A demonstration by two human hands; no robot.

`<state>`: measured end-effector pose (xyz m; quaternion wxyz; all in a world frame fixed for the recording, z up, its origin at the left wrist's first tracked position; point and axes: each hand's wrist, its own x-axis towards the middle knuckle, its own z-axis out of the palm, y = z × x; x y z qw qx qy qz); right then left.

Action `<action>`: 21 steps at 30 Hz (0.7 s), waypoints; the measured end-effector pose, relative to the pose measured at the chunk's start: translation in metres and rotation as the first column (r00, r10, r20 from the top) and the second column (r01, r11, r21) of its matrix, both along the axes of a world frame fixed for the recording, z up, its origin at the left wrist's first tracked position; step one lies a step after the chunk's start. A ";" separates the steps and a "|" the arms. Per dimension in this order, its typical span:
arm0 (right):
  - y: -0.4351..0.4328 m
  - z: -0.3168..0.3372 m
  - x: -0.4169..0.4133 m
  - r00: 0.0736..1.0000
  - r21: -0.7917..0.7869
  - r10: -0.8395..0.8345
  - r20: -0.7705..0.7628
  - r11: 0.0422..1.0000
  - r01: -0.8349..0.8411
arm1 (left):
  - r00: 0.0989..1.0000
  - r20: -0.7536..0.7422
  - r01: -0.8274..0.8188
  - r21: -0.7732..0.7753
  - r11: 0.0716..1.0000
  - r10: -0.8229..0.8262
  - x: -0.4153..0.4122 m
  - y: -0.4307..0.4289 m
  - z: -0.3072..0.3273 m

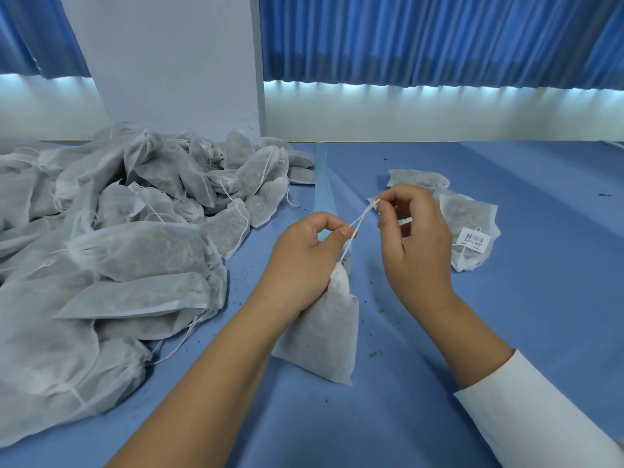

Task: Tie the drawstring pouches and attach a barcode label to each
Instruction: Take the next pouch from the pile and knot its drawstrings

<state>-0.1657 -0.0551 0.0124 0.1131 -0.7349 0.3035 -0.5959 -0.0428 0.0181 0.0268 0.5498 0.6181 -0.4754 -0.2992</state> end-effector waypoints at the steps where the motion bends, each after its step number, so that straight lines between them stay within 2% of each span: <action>1: 0.001 0.001 0.000 1.000 0.005 0.029 0.008 1.000 -0.029 | 0.999 -0.005 -0.042 -0.006 0.999 0.042 0.002 -0.002 -0.002; 4: 0.008 0.002 0.002 0.993 0.008 0.102 0.063 0.995 -0.103 | 0.979 0.003 -0.204 -0.020 0.979 0.204 0.010 -0.008 -0.008; 7: 0.019 0.003 0.006 0.981 -0.049 0.181 0.067 0.983 -0.178 | 0.939 -0.078 -0.335 0.008 0.942 0.334 0.019 -0.013 -0.011; 12: 0.030 -0.001 0.011 0.948 -0.134 0.310 -0.075 0.939 -0.318 | 0.867 -0.224 -0.453 0.020 0.891 0.445 0.033 -0.015 -0.012; 15: 0.036 -0.005 0.015 0.929 -0.138 0.342 -0.142 0.922 -0.361 | 0.787 -0.371 -0.520 0.030 0.854 0.493 0.041 -0.016 -0.010; 21: 0.042 -0.015 0.024 0.851 0.017 0.403 -0.337 0.906 -0.423 | 0.591 -0.621 -0.544 0.165 0.823 0.515 0.056 -0.018 -0.008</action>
